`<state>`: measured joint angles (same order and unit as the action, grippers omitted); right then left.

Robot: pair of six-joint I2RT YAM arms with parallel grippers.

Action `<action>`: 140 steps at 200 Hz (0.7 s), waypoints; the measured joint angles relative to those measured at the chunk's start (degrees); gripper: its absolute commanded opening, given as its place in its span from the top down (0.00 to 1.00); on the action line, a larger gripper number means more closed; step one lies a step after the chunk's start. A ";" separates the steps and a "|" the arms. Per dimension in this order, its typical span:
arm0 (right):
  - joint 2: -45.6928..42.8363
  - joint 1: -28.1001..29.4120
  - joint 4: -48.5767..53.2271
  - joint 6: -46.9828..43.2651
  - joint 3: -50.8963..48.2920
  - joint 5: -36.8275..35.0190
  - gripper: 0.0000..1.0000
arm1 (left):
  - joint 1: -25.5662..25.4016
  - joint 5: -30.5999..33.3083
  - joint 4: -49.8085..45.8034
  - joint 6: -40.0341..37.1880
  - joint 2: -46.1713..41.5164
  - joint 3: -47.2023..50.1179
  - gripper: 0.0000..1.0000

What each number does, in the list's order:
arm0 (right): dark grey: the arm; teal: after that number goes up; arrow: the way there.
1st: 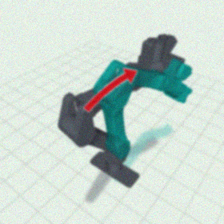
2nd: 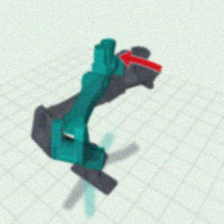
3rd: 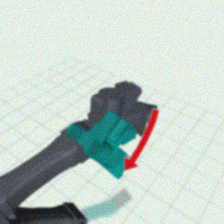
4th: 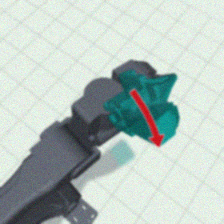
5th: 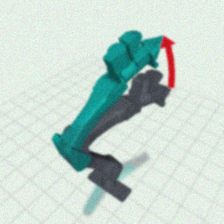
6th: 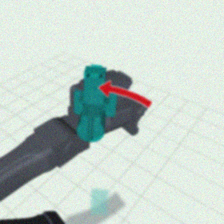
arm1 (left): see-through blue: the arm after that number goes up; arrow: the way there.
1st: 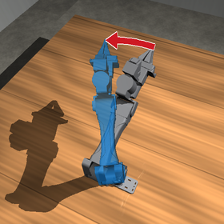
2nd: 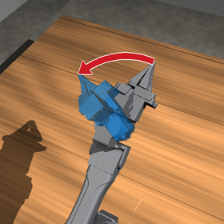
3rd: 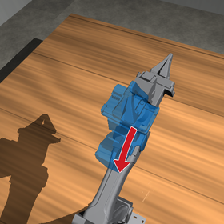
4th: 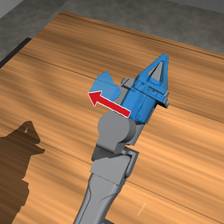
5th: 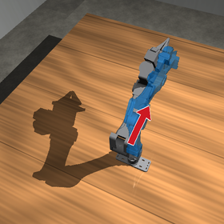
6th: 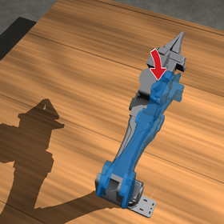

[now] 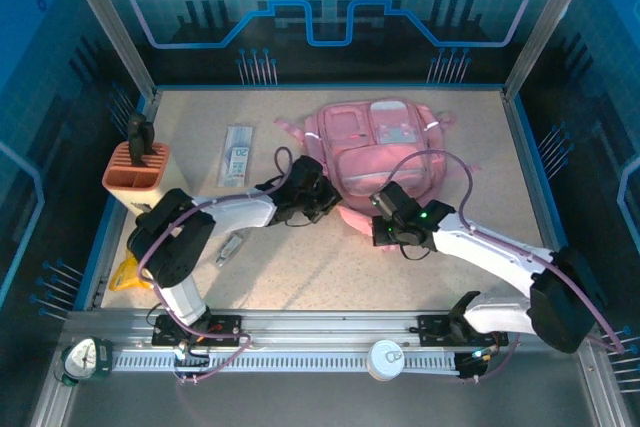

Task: Pack the student bag

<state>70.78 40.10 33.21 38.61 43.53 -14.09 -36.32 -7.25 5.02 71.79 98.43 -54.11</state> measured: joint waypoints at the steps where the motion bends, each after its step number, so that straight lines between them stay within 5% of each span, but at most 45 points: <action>1: -0.09 -0.11 0.04 -0.02 -0.04 0.00 1.00 | 0.26 -0.02 -0.37 -0.13 -0.17 0.00 1.00; 36: -3.13 -5.31 1.38 -1.16 -1.40 0.28 1.00 | 6.45 -0.15 -7.17 -6.32 -4.20 0.22 1.00; 86: -0.61 -2.34 -0.37 -4.59 0.44 5.35 1.00 | 11.02 -1.57 -17.88 -15.10 -3.10 -6.40 1.00; 140: 7.61 2.25 -4.79 -3.96 5.25 7.78 1.00 | 16.37 -1.40 -23.87 -22.25 1.57 -15.28 0.75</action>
<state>78.39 42.35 28.42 34.65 48.77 -6.31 -19.94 -8.64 -18.85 49.54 100.01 -69.38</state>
